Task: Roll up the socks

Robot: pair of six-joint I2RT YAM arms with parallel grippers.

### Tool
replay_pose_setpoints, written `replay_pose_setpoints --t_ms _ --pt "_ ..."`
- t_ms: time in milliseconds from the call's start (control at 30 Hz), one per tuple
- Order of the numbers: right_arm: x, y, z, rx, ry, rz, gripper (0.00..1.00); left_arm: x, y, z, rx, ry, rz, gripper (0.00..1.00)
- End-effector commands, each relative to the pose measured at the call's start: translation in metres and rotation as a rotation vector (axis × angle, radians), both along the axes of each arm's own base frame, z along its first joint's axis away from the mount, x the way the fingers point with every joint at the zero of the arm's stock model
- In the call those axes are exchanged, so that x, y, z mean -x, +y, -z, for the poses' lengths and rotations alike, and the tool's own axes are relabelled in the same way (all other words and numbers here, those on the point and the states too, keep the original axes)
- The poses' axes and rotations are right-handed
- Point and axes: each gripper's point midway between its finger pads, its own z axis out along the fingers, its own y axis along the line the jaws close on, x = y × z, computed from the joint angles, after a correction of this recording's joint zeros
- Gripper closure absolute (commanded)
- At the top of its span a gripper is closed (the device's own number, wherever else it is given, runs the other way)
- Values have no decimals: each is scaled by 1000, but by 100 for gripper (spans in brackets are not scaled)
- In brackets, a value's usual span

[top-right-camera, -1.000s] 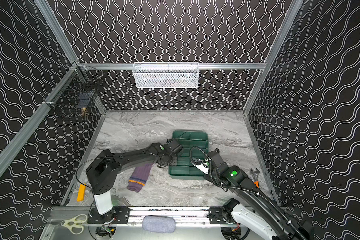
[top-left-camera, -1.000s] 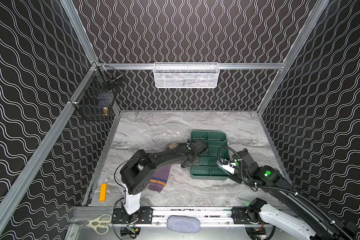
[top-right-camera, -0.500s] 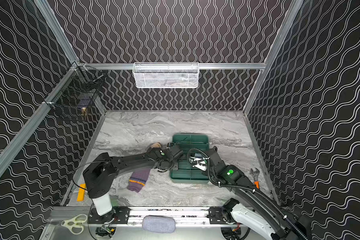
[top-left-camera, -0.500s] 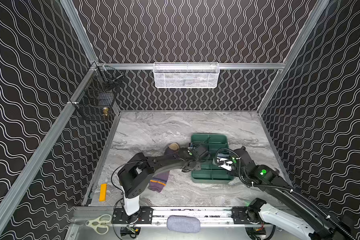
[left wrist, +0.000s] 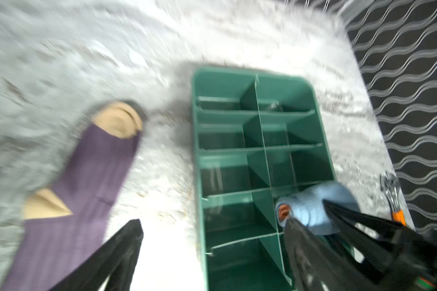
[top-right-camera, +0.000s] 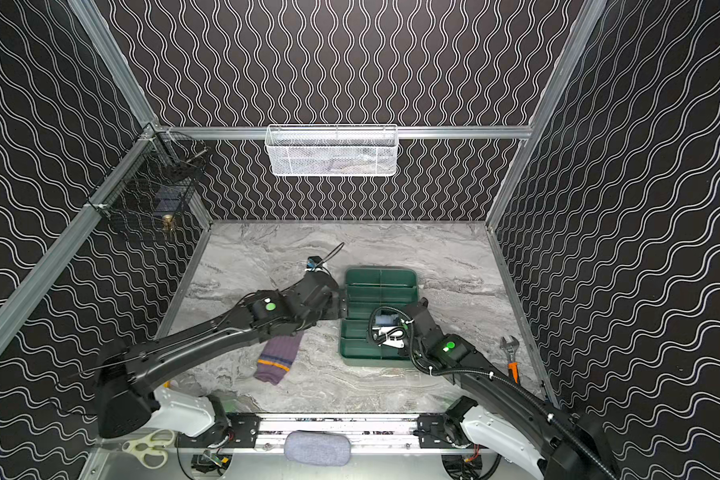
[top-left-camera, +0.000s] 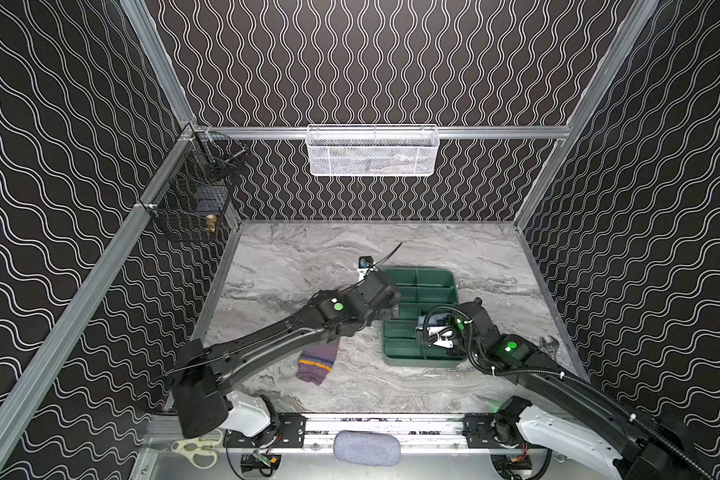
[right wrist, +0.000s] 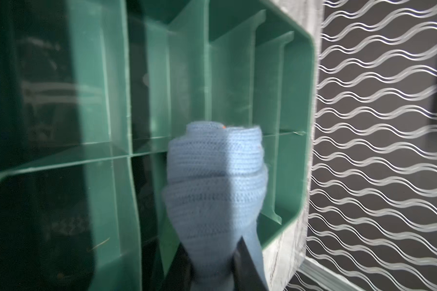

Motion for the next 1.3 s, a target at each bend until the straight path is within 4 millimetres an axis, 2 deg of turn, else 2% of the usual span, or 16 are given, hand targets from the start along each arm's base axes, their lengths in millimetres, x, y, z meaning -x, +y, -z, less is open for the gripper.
replay_pose_setpoints --t_ms 0,267,467,567,700,933,1067,1267 --pt "9 1 14 27 49 -56 100 -8 21 -4 -58 -65 -44 7" --pt "28 -11 43 44 208 -47 100 -8 26 23 -65 18 -42 7" --pt "42 -8 44 59 407 -16 100 -7 35 28 -65 25 -46 6" --pt "42 -9 49 90 458 1 100 -6 40 28 -63 28 -48 6" --pt "45 -22 55 171 499 21 100 -6 50 26 -69 24 -55 5" --pt "41 -36 46 238 529 51 100 -6 60 31 -38 34 -65 5" --pt "40 -38 38 245 539 56 100 -7 60 33 -41 38 -54 5" --pt "32 -31 47 252 571 46 100 -7 56 35 -25 42 -37 5"
